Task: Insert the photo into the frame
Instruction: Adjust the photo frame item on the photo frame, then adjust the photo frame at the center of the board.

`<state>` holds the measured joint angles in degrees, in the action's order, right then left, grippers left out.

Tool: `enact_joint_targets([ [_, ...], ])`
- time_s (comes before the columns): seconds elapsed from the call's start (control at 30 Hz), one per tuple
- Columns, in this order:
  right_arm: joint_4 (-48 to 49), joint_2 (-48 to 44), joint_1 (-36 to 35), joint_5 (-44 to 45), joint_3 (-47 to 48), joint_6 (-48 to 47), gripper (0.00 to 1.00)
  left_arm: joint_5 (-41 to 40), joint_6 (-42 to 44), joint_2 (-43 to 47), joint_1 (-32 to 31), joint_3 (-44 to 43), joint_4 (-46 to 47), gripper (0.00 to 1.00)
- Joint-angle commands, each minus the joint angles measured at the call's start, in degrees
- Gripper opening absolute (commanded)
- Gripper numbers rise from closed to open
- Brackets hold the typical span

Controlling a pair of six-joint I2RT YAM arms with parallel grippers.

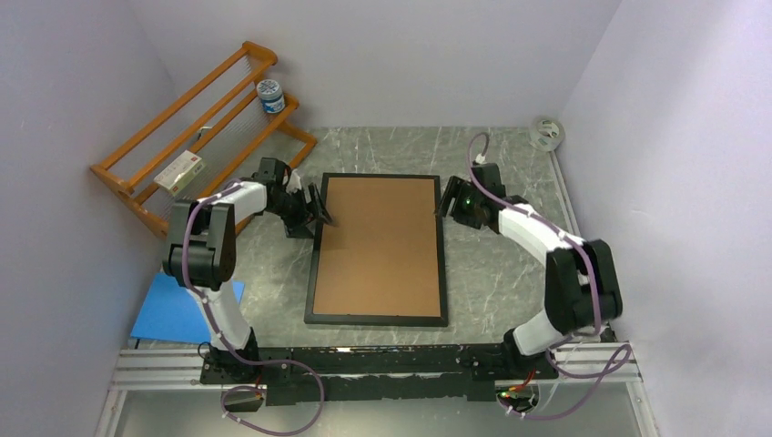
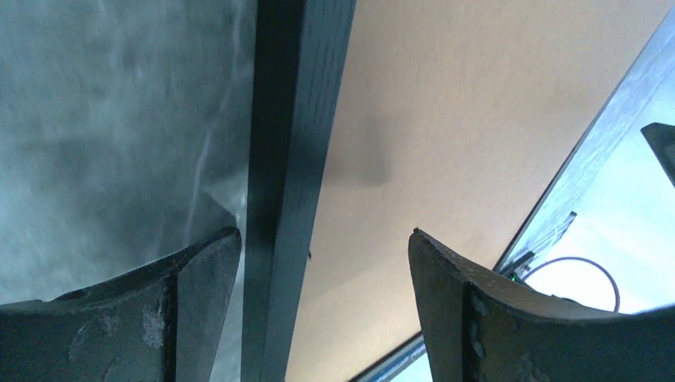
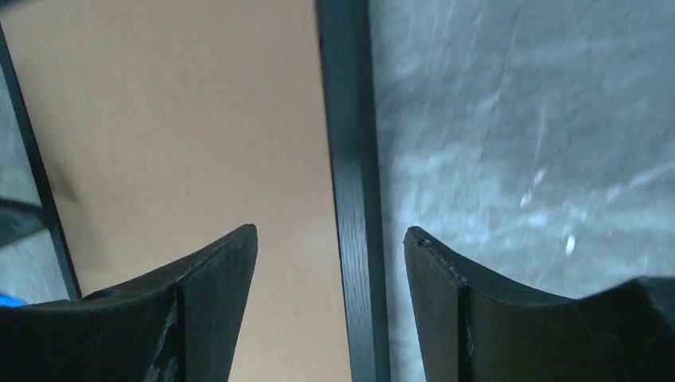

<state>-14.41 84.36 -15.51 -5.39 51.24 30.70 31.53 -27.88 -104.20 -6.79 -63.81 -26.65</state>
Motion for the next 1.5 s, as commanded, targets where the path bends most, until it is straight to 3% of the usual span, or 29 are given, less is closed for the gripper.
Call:
enact_joint_targets([
  [0.0,5.4,7.3,5.1,-2.3,6.9,6.2,0.72,-2.0,1.6,-5.1,-0.1,-6.9,1.8,0.82],
  [0.23,6.9,16.5,8.6,-11.5,12.1,7.0,0.73,2.7,2.4,-15.3,-0.4,-18.6,2.0,0.80],
  [0.5,14.0,17.5,10.4,-22.5,4.9,10.8,0.78,10.7,2.1,-23.0,-2.9,-28.6,4.5,0.76],
  [0.77,14.2,12.6,10.9,-26.0,-3.0,11.2,0.81,10.6,-0.1,-30.3,-6.8,-38.4,4.7,0.75],
  [0.97,25.5,4.8,8.8,-35.2,-12.4,14.7,0.78,12.0,-2.8,-34.0,-9.7,-42.3,8.4,0.75],
  [1.27,16.5,-8.3,2.0,-30.8,-19.1,8.6,0.78,11.2,-3.6,-37.3,-13.8,-45.4,8.9,0.75],
  [1.47,1.7,-18.5,2.1,-16.7,-19.0,6.9,0.79,6.6,-0.7,-35.3,-13.8,-46.7,4.0,0.77],
])
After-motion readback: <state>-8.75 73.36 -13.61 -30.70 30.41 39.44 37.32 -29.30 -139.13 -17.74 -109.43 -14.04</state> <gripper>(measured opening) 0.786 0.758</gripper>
